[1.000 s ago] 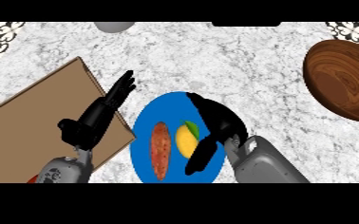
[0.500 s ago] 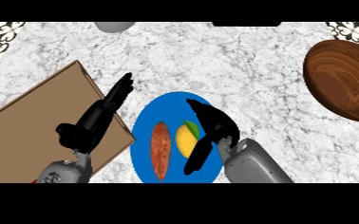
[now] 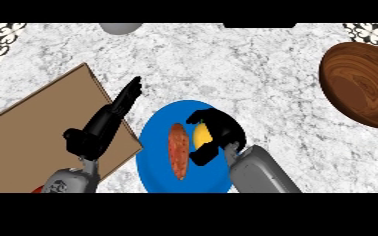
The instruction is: Pick the lemon from the plate and place it in the bowl
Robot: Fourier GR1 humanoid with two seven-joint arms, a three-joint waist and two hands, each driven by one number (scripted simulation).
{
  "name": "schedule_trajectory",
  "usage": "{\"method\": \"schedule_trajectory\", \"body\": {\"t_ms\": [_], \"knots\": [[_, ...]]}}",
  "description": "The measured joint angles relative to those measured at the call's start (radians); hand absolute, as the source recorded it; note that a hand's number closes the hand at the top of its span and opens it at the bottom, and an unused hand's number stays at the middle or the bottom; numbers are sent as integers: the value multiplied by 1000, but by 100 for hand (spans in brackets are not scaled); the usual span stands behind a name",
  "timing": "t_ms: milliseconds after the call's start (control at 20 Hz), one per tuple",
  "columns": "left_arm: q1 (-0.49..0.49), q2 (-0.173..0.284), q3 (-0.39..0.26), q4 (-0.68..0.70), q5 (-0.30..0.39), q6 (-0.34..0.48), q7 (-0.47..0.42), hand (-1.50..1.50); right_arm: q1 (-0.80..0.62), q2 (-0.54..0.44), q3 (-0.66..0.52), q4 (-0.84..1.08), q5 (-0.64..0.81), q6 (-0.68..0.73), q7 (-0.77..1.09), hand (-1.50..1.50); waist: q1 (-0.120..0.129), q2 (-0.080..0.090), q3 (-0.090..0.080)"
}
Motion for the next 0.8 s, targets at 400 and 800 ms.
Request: {"method": "schedule_trajectory", "body": {"t_ms": [400,800], "knots": [[7,-13,15,-15,-11,-9,3,0,8,-68,24,-15,57,-5,-150,150,-3,-3,0],[31,-10,28,-11,-4,-4,9,0,36,-458,253,-253,164,199,-599,150,-38,-23,4]]}}
